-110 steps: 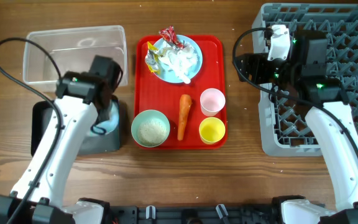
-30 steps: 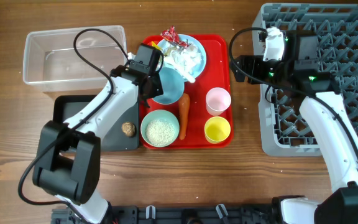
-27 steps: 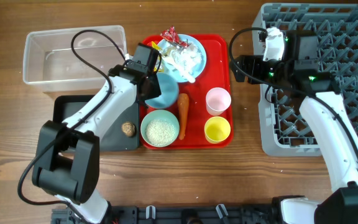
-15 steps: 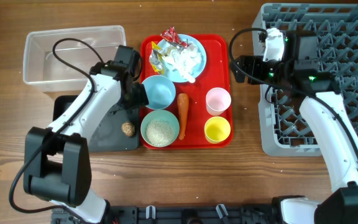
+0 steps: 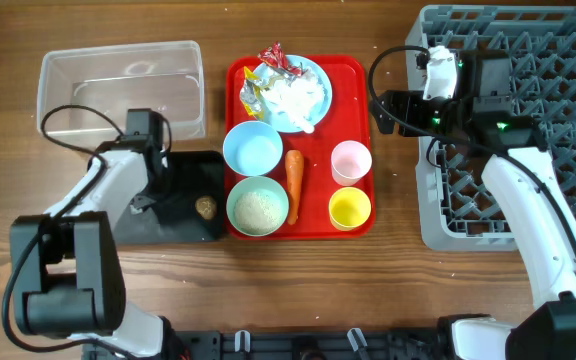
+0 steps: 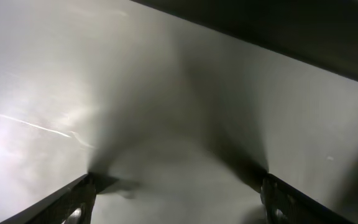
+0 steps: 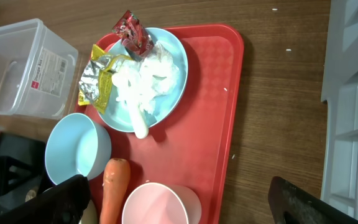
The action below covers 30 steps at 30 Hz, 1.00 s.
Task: Sort waste into correct bins and load items into the dishwasher rack
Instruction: 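Move the left gripper to grasp the green bowl of rice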
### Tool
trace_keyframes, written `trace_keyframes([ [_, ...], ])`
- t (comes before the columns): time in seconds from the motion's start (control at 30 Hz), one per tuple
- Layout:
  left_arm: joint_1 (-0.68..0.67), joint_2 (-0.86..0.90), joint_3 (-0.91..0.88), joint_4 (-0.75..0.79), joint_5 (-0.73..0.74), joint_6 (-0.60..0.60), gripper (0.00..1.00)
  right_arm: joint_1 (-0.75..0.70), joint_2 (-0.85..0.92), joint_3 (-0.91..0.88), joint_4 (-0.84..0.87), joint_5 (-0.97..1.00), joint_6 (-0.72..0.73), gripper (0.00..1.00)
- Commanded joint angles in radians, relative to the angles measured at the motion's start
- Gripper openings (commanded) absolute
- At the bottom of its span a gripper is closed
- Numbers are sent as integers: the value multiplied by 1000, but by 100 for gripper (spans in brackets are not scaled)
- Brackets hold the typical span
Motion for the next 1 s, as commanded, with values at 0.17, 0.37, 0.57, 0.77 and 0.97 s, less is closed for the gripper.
trace_keyframes([
  [0.17, 207, 22, -47, 2, -50, 159, 87, -2, 11, 10, 3, 10, 10, 94],
  [0.37, 330, 22, -47, 17, -129, 192, 92, -2, 11, 10, 4, 11, 2, 94],
  [0.57, 423, 22, -47, 65, -187, 192, 100, -2, 11, 10, 3, 11, 0, 95],
  [0.77, 359, -60, 25, -9, -187, 192, 99, -2, 11, 10, 19, 10, 0, 95],
  [0.97, 189, -318, 196, -233, 95, 188, 100, -3, 11, 10, 42, 10, 3, 94],
])
